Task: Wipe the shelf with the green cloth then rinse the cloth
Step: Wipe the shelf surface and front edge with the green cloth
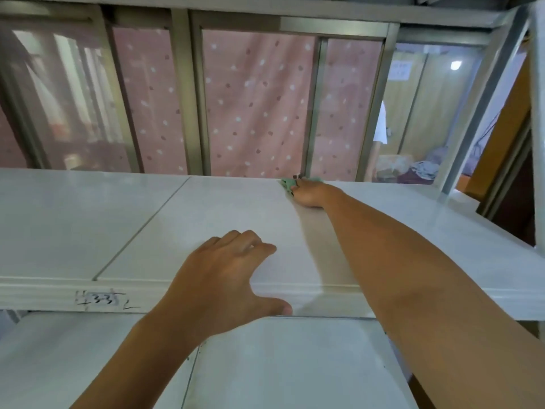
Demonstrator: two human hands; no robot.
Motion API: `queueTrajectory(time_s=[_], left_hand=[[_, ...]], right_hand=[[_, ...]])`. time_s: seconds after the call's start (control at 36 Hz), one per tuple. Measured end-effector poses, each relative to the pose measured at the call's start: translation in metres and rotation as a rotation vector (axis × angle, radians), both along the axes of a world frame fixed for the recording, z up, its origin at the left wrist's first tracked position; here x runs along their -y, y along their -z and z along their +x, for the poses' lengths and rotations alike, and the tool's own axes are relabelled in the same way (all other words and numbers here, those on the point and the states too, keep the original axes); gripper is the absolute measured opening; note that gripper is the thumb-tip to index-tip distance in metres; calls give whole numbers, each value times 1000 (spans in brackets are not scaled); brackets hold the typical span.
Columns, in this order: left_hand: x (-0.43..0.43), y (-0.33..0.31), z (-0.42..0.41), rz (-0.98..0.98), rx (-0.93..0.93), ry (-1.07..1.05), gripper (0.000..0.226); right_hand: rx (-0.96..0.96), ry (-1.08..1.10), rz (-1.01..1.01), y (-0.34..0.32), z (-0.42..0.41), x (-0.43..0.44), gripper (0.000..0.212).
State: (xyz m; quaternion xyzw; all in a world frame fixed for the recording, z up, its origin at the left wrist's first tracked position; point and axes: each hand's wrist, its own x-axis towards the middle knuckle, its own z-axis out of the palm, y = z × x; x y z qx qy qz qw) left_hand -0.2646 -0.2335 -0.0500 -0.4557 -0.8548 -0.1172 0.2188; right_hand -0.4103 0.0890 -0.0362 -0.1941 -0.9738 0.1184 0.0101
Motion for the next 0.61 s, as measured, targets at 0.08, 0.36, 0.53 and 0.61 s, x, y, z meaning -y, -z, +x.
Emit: queueTrajectory(time_s=[0.08, 0.36, 0.53, 0.61], left_hand=[[-24, 2, 10, 1, 44, 30, 87], [-53, 4, 21, -39, 33, -11, 78], [-56, 0, 27, -38, 58, -39, 75], [-55, -2, 29, -61, 65, -37, 76]], right_hand=[[1, 17, -5, 0, 11, -25, 90], [-46, 81, -25, 11, 53, -130, 105], [-9, 105, 19, 1, 96, -160, 91], [18, 111, 65, -1, 116, -172, 64]])
